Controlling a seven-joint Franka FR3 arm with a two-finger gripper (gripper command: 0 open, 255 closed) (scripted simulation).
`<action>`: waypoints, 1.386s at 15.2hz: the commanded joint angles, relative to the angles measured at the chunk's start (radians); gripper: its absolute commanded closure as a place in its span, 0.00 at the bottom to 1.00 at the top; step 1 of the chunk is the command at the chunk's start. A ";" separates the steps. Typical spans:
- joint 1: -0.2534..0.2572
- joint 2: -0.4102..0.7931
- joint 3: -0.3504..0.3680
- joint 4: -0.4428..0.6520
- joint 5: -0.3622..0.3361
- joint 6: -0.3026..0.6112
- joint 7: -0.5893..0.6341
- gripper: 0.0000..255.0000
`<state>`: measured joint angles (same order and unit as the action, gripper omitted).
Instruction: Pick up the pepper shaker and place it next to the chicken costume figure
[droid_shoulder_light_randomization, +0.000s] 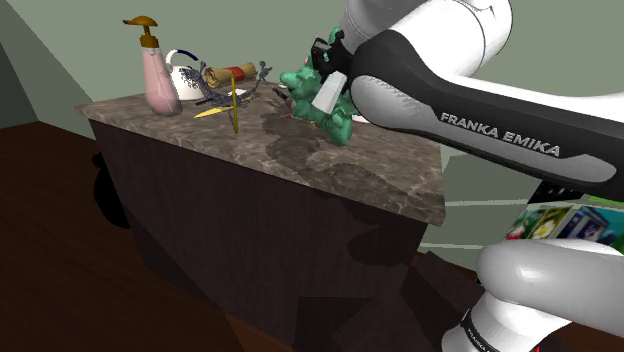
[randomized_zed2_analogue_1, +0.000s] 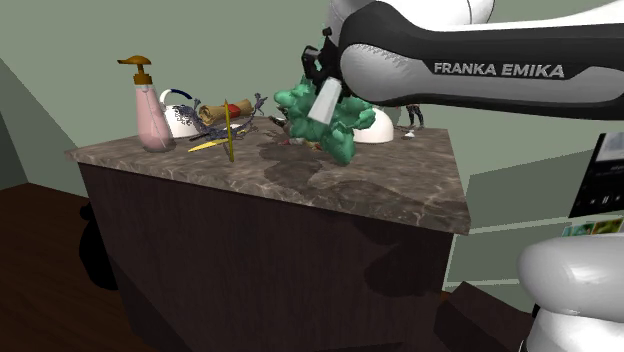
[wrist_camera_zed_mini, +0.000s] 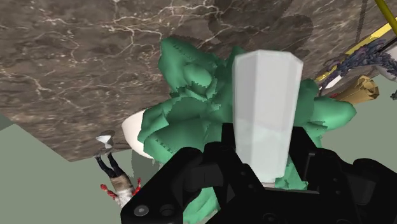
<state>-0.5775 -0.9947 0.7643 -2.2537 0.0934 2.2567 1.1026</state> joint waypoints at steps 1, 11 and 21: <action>-0.007 0.009 -0.011 0.030 -0.005 -0.017 -0.009 1.00; -0.042 0.063 -0.043 0.185 -0.026 -0.116 -0.044 1.00; -0.086 0.132 -0.058 0.361 -0.046 -0.219 -0.073 1.00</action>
<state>-0.6565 -0.8717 0.7050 -1.9094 0.0499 2.0467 1.0299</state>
